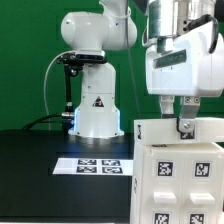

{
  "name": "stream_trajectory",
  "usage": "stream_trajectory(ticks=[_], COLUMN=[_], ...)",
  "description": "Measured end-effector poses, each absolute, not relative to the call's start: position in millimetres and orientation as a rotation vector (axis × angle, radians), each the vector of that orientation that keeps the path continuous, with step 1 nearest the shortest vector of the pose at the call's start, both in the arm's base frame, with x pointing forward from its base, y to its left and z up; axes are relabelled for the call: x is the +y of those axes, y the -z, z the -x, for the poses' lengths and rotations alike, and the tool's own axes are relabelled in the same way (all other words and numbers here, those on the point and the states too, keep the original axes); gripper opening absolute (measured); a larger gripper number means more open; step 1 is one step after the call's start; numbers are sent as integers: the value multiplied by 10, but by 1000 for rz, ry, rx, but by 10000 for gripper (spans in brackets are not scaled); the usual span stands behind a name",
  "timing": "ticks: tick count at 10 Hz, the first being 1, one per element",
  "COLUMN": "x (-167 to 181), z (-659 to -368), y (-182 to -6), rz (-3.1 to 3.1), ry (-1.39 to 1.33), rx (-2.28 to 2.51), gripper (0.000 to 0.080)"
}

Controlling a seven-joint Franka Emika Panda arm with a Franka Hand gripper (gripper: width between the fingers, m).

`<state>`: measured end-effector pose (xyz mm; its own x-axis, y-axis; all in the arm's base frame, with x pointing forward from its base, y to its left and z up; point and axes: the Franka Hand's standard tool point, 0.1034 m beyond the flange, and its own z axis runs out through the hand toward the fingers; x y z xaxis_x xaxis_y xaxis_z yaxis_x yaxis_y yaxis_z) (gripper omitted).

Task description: Assemble cabinet

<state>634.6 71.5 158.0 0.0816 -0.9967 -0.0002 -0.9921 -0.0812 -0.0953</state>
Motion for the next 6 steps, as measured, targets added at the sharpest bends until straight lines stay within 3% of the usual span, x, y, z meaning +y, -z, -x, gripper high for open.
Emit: stream_trajectory(ticks=[1,4,6], x=[713,799,814], z=[-6346,-6323,-6322], y=[-1580,-1824,-1848], rz=[2271,2510,2655], ry=[99,52,65], rx=[2067,1733,1502], gripper=[738,797,797])
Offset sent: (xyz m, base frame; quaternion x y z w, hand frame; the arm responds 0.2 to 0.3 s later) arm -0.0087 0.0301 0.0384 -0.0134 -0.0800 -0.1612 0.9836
